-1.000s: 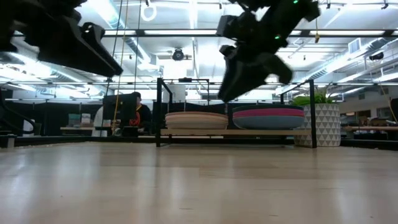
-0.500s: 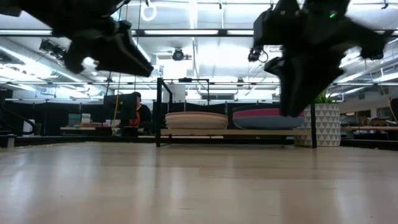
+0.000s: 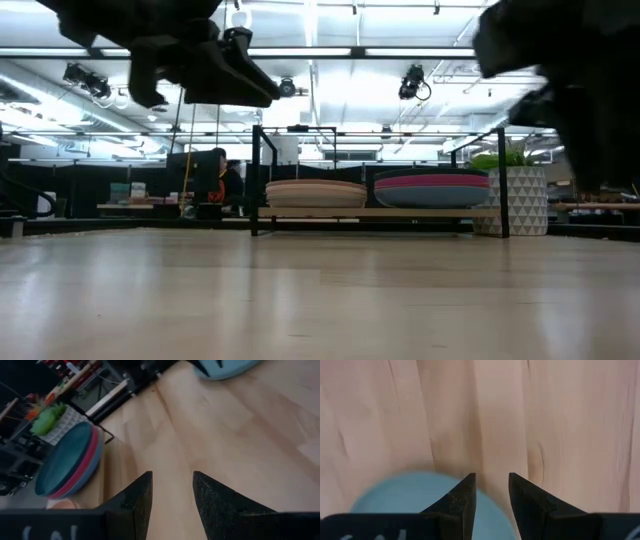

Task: Place and stack plates onto a shelf
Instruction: Stack the light blue plate on top of the brown plate on the shelf

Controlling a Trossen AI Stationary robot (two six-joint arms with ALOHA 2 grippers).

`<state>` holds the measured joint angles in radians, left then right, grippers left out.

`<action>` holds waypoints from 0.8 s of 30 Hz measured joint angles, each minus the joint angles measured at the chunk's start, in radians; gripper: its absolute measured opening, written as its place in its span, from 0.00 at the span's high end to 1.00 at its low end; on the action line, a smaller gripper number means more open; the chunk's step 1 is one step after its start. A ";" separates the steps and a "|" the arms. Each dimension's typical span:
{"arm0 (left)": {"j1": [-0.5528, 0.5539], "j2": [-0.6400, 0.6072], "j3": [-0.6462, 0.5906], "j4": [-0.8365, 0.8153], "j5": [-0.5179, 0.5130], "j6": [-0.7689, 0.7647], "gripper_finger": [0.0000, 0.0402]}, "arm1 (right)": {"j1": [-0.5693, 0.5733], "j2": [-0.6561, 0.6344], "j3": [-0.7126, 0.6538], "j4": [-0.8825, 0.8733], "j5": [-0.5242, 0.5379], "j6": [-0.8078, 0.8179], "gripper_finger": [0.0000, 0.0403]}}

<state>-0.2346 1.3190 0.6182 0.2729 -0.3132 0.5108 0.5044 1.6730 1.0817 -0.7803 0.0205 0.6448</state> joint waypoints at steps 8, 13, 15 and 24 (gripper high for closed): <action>0.049 0.000 0.000 0.011 0.003 -0.001 0.63 | 0.047 0.000 -0.009 -0.126 -0.010 0.046 0.70; 0.047 0.000 0.000 0.010 0.006 -0.002 0.63 | 0.046 0.008 -0.067 -0.090 -0.019 0.070 0.70; 0.048 0.000 0.000 0.010 0.006 -0.002 0.63 | 0.046 0.011 -0.089 -0.085 -0.030 0.070 0.70; 0.048 0.000 0.000 0.005 0.006 -0.021 0.63 | 0.038 0.010 -0.139 -0.025 -0.074 0.071 0.77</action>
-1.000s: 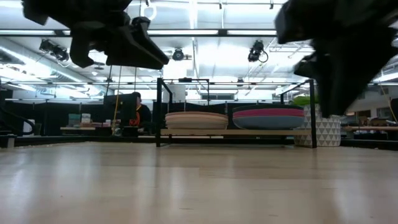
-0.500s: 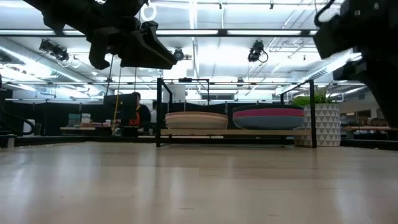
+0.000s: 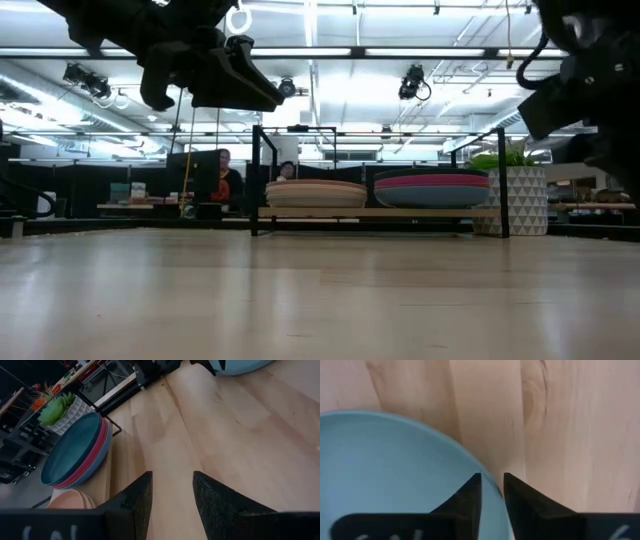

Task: Place and stack plates onto a shelf
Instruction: Stack the light blue plate on top of the brown plate on the shelf

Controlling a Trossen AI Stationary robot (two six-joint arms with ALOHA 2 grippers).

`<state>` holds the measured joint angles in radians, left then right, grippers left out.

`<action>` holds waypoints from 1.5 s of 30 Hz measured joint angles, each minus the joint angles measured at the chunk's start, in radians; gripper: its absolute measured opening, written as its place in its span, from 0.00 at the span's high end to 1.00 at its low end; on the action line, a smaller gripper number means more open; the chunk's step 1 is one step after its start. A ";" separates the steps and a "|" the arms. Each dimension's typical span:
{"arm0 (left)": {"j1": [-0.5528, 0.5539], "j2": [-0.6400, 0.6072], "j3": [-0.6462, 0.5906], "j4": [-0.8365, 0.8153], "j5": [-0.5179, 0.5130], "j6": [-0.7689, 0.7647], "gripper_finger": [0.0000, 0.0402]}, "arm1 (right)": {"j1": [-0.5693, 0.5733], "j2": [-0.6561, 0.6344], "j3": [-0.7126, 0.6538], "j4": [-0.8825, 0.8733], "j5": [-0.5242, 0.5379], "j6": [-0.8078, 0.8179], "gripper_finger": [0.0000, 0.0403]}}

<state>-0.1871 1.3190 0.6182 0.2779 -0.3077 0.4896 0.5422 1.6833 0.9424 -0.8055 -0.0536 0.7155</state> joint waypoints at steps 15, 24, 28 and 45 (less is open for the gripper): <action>-0.105 0.000 0.000 -0.023 -0.028 -0.038 0.63 | -0.174 0.000 0.054 -0.021 0.012 -0.153 0.97; -0.181 0.000 -0.001 -0.254 0.137 -0.310 0.63 | -0.399 0.000 0.286 -0.136 0.151 -0.514 0.96; -0.212 0.000 -0.001 -0.262 0.169 -0.428 0.63 | -0.501 0.000 0.398 -0.134 0.225 -0.643 0.96; -0.237 0.000 -0.001 -0.207 0.114 -0.633 0.63 | -0.986 0.031 0.613 0.142 0.026 -0.952 0.96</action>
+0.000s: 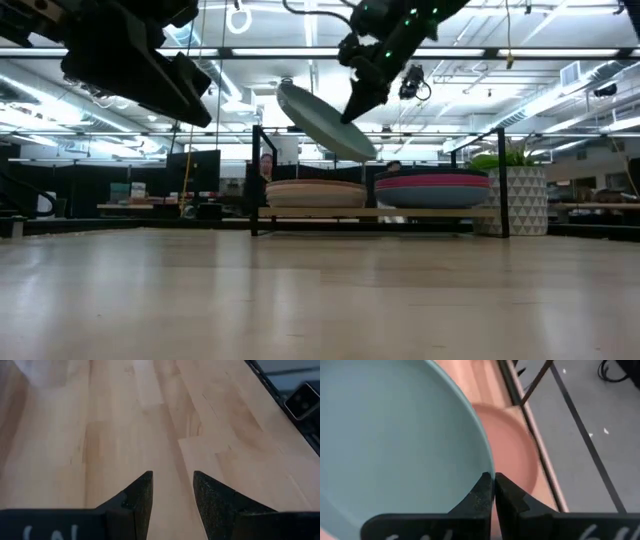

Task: Place and stack plates onto a shelf
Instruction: Stack the light blue plate on top of the brown plate on the shelf, then return to Home Position

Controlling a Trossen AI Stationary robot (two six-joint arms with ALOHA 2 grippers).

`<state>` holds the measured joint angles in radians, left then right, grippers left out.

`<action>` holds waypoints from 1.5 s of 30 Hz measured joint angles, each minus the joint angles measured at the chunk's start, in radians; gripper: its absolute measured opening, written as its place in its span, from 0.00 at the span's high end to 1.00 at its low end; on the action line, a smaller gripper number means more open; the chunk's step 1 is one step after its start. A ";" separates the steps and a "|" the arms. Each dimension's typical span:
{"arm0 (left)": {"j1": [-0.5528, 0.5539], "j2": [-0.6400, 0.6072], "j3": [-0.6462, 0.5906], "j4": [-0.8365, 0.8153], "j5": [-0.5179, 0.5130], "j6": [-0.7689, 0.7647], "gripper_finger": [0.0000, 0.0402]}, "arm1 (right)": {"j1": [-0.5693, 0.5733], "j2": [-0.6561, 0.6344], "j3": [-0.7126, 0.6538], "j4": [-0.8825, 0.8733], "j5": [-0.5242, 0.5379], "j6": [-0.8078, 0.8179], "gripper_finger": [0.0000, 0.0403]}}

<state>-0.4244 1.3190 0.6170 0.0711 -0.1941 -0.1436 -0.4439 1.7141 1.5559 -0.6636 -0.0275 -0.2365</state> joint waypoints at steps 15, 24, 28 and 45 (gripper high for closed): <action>-0.012 0.000 0.000 0.023 -0.008 -0.099 0.63 | -0.164 0.338 0.404 -0.150 -0.102 -0.047 0.96; -0.013 0.000 0.000 0.021 -0.008 -0.109 0.63 | -0.200 0.446 0.483 -0.273 -0.108 -0.063 0.94; -0.013 0.000 0.000 0.021 -0.008 -0.107 0.63 | -0.203 0.445 0.480 -0.274 -0.107 -0.073 0.88; -0.013 0.000 0.000 0.000 -0.007 -0.127 0.63 | -0.102 0.440 0.503 -0.368 -0.171 -0.130 0.73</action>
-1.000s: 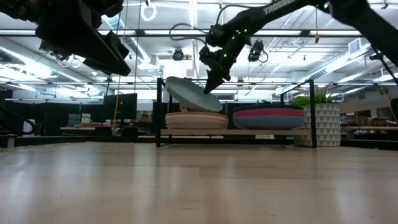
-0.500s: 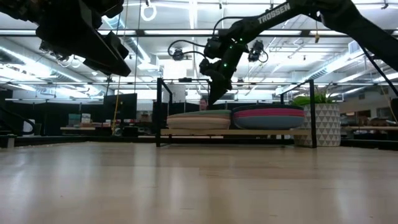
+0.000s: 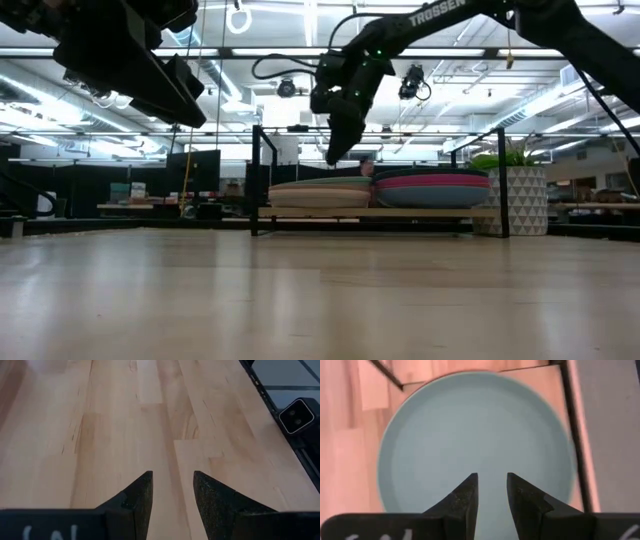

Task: Place and stack plates onto a shelf
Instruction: Return to Home Position

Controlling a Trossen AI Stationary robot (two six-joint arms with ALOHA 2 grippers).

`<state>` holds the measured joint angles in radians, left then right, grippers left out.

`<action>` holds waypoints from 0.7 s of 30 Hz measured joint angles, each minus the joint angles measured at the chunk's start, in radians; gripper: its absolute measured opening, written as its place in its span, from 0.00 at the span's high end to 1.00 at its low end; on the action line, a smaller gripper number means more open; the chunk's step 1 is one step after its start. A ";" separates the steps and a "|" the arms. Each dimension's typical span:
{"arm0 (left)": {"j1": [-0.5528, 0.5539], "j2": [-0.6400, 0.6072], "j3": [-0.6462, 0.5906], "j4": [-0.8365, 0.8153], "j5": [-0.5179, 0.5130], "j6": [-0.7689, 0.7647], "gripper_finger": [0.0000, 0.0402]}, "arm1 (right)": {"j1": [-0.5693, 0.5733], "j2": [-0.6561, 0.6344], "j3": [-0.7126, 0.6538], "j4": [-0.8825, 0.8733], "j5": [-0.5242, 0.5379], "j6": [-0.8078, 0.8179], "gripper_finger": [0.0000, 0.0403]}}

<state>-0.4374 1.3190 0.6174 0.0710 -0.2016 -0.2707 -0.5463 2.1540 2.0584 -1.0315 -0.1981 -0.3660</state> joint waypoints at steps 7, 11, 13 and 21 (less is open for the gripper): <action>-0.005 0.000 0.000 -0.001 0.000 -0.014 0.63 | 0.055 0.001 -0.098 -0.035 0.196 0.010 0.73; -0.012 0.000 0.000 -0.001 0.000 -0.014 0.63 | 0.060 0.001 -0.126 -0.058 0.228 0.024 0.73; -0.013 0.000 0.000 -0.001 0.001 -0.014 0.63 | 0.060 0.001 -0.135 -0.048 0.231 0.030 0.73; -0.013 0.000 0.000 -0.002 0.000 -0.032 0.63 | 0.045 -0.003 -0.212 0.062 0.227 0.056 0.73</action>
<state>-0.4500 1.3190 0.6178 0.0691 -0.2015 -0.3031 -0.5014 2.1512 1.8463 -0.9696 0.0294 -0.3101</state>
